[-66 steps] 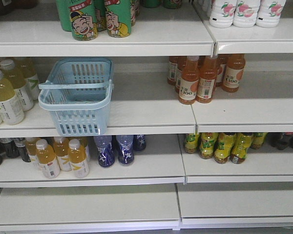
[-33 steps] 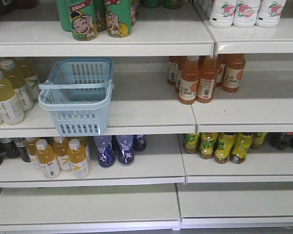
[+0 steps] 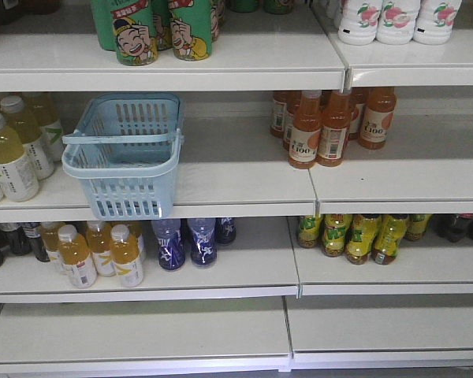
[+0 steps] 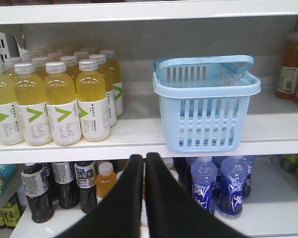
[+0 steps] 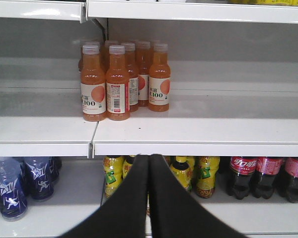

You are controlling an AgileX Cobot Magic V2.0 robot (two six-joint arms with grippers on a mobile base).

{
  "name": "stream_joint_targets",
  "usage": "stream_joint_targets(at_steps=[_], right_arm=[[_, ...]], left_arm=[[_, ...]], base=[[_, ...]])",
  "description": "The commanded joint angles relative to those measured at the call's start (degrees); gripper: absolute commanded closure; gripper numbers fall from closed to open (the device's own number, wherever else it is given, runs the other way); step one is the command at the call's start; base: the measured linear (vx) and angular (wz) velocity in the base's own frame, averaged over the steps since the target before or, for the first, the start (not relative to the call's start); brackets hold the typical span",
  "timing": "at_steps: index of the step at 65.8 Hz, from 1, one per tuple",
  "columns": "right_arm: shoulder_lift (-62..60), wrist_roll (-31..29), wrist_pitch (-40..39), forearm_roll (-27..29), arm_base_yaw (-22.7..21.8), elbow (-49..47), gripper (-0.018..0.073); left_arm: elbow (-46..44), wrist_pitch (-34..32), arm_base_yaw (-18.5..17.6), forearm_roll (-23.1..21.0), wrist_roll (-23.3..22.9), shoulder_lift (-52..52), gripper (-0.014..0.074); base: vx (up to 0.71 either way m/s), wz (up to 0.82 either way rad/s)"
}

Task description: Place coke in basket with both arms

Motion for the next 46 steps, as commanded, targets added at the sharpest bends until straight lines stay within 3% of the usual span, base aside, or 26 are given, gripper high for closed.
stream_joint_targets(at_steps=[1, 19, 46], right_arm=[[-0.7, -0.3, -4.2, 0.0, -0.3, 0.5, 0.0569], [-0.7, -0.3, -4.2, 0.0, -0.3, 0.5, 0.0569], [-0.7, -0.3, -4.2, 0.0, -0.3, 0.5, 0.0569]], left_arm=[[-2.0, -5.4, 0.2, 0.0, -0.6, -1.1, 0.0603], [-10.2, -5.9, 0.2, 0.0, -1.7, 0.8, 0.0603], [-26.2, -1.2, 0.2, 0.0, -2.4, 19.7, 0.0603]], base=[[0.00, 0.00], [0.00, 0.00], [0.00, 0.00]])
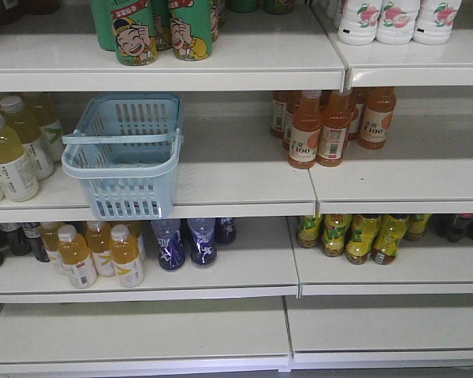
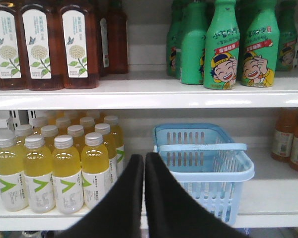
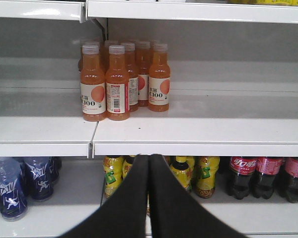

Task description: Place coke in basket with both arms

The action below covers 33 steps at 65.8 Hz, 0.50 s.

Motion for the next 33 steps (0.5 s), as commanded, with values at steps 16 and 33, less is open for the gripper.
stream_joint_targets(at_steps=[16, 33], right_arm=[[-0.7, -0.3, -4.2, 0.0, -0.3, 0.5, 0.0569], [-0.7, -0.3, -4.2, 0.0, -0.3, 0.5, 0.0569]], left_arm=[[-2.7, -3.5, 0.2, 0.0, -1.0, 5.0, 0.0603], [-2.7, -3.5, 0.2, 0.0, -1.0, 5.0, 0.0591]], base=[[0.00, 0.00], [0.00, 0.00]])
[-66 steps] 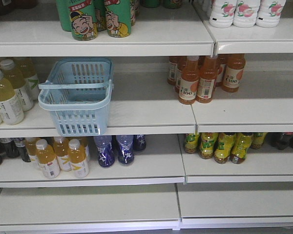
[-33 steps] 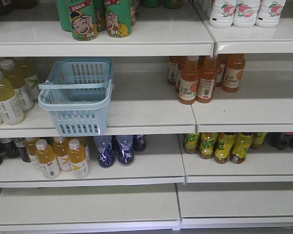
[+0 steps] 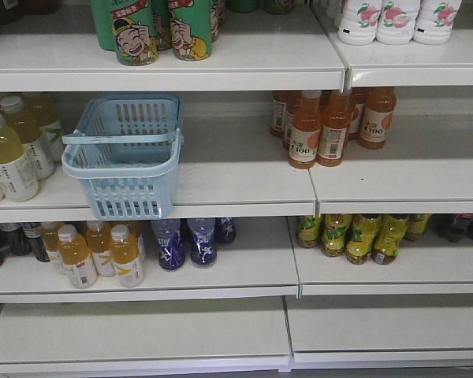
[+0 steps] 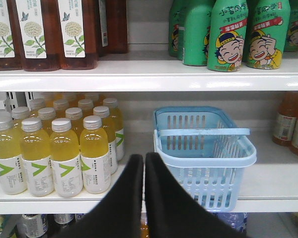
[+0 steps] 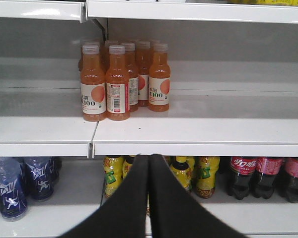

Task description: Place coke in basket with both arms

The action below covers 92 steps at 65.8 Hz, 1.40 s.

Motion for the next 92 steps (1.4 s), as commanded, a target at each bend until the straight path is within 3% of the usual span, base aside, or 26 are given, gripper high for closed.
stream_joint_targets(at_steps=[1, 18, 49, 62, 71, 80, 85, 92], right_arm=[[-0.7, -0.3, -4.2, 0.0, -0.3, 0.5, 0.0569], [-0.7, -0.3, -4.2, 0.0, -0.3, 0.5, 0.0569], [-0.7, -0.3, -4.2, 0.0, -0.3, 0.5, 0.0569], [-0.7, -0.3, -4.2, 0.0, -0.3, 0.5, 0.0569], [-0.7, -0.3, -4.2, 0.0, -0.3, 0.5, 0.0569], [-0.7, -0.3, -4.2, 0.0, -0.3, 0.5, 0.0569], [-0.7, -0.3, -4.2, 0.0, -0.3, 0.5, 0.0569], [-0.7, -0.3, -4.2, 0.0, -0.3, 0.5, 0.0569]], left_arm=[[-1.9, -3.9, 0.2, 0.0, -0.7, 0.9, 0.0589], [-1.9, -3.9, 0.2, 0.0, -0.7, 0.9, 0.0489], [-1.9, -3.9, 0.2, -0.1, -0.7, 0.9, 0.0124], [-1.9, -6.6, 0.2, -0.4, -1.1, 0.8, 0.0111], [-2.1, -9.2, 0.2, -9.4, -12.4, 0.8, 0.0111], [-2.1, -9.8, 0.2, -22.3, -25.9, 1.6, 0.0111], [-2.1, -9.4, 0.2, -30.0, -30.4, 2.2, 0.0111], [-2.1, -9.4, 0.2, -37.2, -31.9, 2.6, 0.0111]], base=[[0.00, 0.00], [0.00, 0.00], [0.00, 0.00], [0.00, 0.00], [0.00, 0.00], [0.00, 0.00], [0.00, 0.00], [0.00, 0.00]])
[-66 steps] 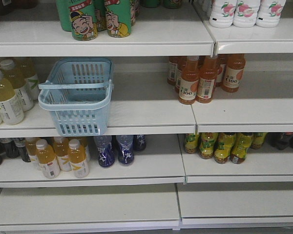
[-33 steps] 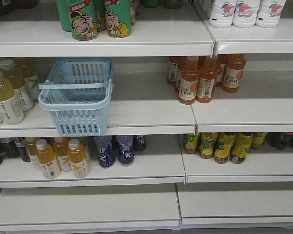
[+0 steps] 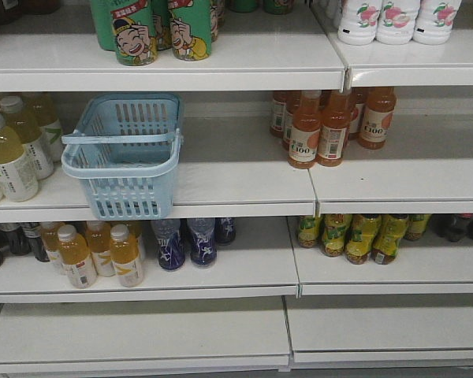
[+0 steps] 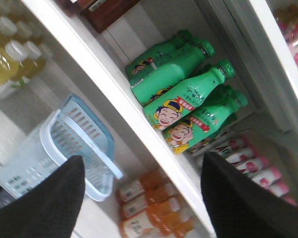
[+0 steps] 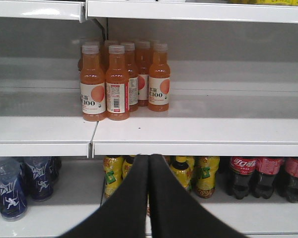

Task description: Place coke in basket with both arms

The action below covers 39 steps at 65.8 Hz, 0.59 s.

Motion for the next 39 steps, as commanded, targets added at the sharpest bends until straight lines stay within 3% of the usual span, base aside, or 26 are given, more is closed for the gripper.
stream_joint_targets(at_steps=[1, 9, 22, 39], right_arm=[[-0.7, -0.3, -4.2, 0.0, -0.3, 0.5, 0.0569], [-0.7, -0.3, -4.2, 0.0, -0.3, 0.5, 0.0569], [-0.7, -0.3, -4.2, 0.0, -0.3, 0.5, 0.0569], [-0.7, -0.3, -4.2, 0.0, -0.3, 0.5, 0.0569]], left_arm=[[-2.1, -4.3, 0.2, -8.1, -2.5, 1.3, 0.0111], [-2.1, -4.3, 0.2, -15.9, -2.4, 2.4, 0.0111], [-2.1, -2.5, 0.1, -17.4, -2.3, 5.2, 0.0111], [-2.1, -1.0, 0.1, -26.1, -2.2, 11.2, 0.0111]], base=[[0.00, 0.00], [0.00, 0.00], [0.00, 0.00], [0.00, 0.00]])
